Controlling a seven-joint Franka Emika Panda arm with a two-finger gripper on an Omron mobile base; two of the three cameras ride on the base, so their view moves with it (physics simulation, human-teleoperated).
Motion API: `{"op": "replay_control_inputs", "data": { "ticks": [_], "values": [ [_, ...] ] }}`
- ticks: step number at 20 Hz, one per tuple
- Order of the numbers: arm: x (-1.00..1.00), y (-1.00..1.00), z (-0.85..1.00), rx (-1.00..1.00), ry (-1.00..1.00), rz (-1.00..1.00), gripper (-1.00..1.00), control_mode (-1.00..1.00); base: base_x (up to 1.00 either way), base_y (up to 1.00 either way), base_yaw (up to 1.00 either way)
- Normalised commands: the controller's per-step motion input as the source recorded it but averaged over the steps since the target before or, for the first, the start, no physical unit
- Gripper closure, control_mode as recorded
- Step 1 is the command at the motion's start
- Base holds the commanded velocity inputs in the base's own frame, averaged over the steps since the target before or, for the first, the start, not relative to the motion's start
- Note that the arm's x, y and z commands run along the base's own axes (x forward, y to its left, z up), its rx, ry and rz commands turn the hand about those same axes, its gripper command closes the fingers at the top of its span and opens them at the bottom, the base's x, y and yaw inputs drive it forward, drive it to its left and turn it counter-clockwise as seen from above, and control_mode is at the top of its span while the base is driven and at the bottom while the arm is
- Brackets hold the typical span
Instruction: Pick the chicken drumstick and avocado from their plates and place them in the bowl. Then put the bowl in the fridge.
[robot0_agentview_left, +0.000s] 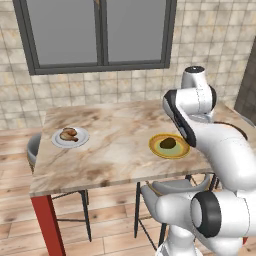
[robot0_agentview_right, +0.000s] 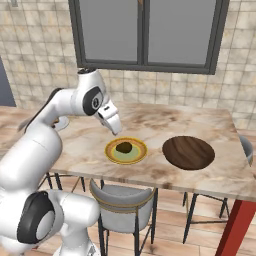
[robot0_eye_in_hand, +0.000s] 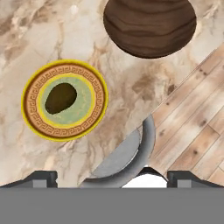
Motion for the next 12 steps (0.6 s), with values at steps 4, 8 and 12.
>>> {"op": "replay_control_inputs", "data": {
  "ticks": [4, 8, 12],
  "values": [
    [0.48, 0.00, -0.22, 0.02, 0.06, -0.15, -1.00, -1.00, 0.00, 0.00, 0.00],
    [0.42, 0.00, -0.26, 0.07, 0.05, -0.16, -1.00, -1.00, 0.00, 0.00, 0.00],
    [0.30, -0.01, -0.32, 0.10, 0.00, -0.15, -1.00, -1.00, 0.00, 0.00, 0.00]
  ]
}}
